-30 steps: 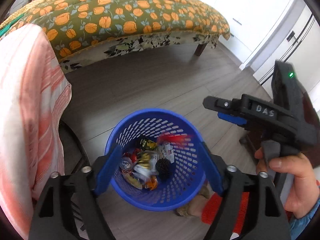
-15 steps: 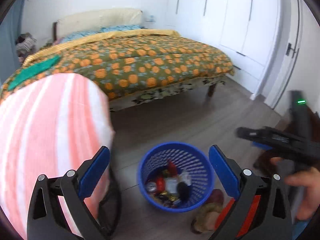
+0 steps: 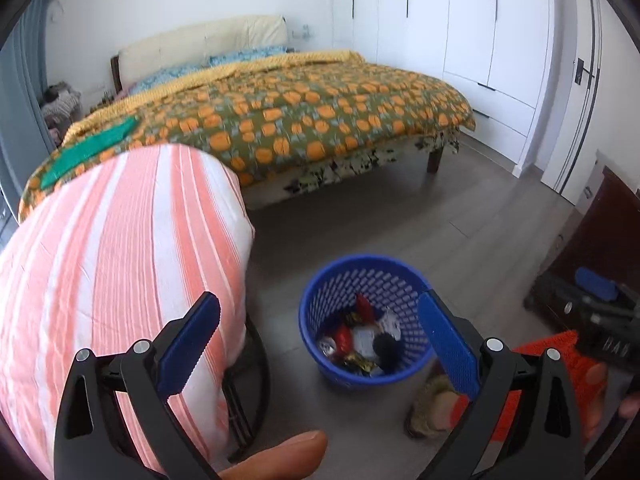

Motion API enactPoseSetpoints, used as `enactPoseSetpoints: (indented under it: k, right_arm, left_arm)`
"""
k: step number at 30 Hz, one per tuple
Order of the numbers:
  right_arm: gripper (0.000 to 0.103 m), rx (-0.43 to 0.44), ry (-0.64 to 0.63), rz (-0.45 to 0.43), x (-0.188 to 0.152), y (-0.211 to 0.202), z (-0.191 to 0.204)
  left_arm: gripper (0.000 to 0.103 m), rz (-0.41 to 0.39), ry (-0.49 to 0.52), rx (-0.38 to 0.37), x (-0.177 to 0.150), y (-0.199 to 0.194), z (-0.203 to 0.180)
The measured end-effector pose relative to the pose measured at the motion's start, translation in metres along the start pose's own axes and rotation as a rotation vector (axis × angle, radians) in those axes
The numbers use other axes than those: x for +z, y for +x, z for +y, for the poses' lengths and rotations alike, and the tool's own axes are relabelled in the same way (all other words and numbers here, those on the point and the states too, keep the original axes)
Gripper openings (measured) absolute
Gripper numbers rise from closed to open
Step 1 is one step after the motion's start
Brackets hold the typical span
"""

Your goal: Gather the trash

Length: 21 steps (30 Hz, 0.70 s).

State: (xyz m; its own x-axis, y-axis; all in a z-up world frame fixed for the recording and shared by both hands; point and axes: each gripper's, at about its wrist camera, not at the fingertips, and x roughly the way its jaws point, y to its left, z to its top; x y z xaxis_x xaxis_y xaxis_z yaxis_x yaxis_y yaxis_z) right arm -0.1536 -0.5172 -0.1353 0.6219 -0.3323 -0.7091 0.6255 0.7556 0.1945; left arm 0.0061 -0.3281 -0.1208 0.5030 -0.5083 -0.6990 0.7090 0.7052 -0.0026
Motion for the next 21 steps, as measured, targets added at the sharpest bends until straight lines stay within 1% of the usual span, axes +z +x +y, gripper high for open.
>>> enactPoseSetpoints:
  k: [3,9,21]
  right_arm:
    - [0.098,0.000,-0.005,0.025,-0.008,0.004,0.001]
    - [0.098,0.006,-0.025,0.051,-0.017,0.009,0.005]
    - [0.098,0.006,-0.062,0.091,-0.025,0.013,0.012]
  left_arm:
    - [0.098,0.043,-0.010,-0.010,-0.006,0.007,-0.001]
    - [0.098,0.091,0.004,-0.012,-0.015,0.023,-0.009]
    - [0.098,0.128,0.022,0.006,-0.022,0.036,-0.014]
